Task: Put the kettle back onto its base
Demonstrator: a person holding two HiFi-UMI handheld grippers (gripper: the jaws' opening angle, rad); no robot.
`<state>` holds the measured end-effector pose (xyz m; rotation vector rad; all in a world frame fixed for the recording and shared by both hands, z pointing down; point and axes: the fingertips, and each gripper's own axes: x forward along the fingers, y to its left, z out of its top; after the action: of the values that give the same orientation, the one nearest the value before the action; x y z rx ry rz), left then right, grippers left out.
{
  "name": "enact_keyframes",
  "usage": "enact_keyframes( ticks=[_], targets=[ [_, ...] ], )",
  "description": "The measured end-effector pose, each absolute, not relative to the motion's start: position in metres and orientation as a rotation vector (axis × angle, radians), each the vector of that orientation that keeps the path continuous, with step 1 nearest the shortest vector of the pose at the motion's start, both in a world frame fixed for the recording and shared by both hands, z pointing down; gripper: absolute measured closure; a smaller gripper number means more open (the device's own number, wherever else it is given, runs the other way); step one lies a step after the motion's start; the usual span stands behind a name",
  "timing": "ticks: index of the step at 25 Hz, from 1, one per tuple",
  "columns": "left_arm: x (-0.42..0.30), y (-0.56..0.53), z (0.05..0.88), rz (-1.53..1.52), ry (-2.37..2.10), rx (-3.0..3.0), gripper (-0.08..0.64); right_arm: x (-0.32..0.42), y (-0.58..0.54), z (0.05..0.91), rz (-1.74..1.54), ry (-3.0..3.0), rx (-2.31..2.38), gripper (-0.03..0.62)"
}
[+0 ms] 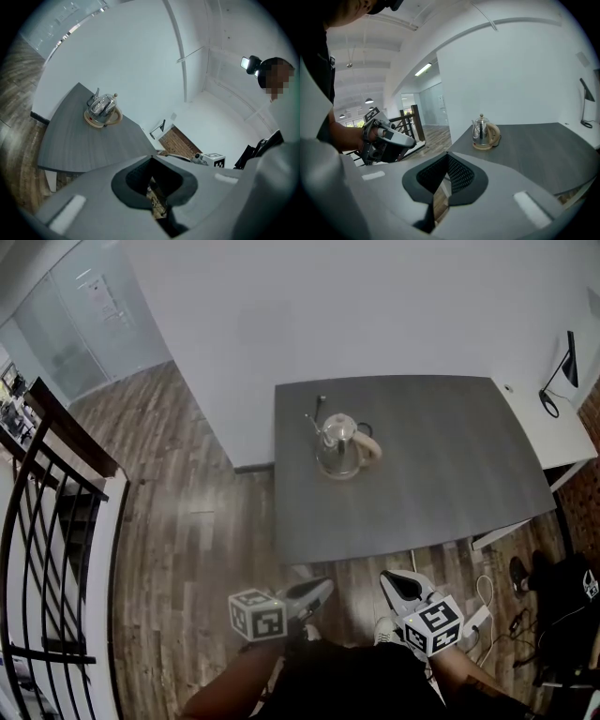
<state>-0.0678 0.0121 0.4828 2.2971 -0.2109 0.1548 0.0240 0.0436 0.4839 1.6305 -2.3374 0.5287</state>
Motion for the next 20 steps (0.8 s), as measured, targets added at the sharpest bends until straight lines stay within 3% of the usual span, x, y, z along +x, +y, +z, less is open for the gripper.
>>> enact_keyframes(
  ticks=[20],
  targets=[
    [-0.047, 0.012, 0.483, 0.138, -0.281, 2.294, 0.560, 0.044, 0.049, 0.493, 0.549, -2.353, 1.594, 0.568]
  ],
)
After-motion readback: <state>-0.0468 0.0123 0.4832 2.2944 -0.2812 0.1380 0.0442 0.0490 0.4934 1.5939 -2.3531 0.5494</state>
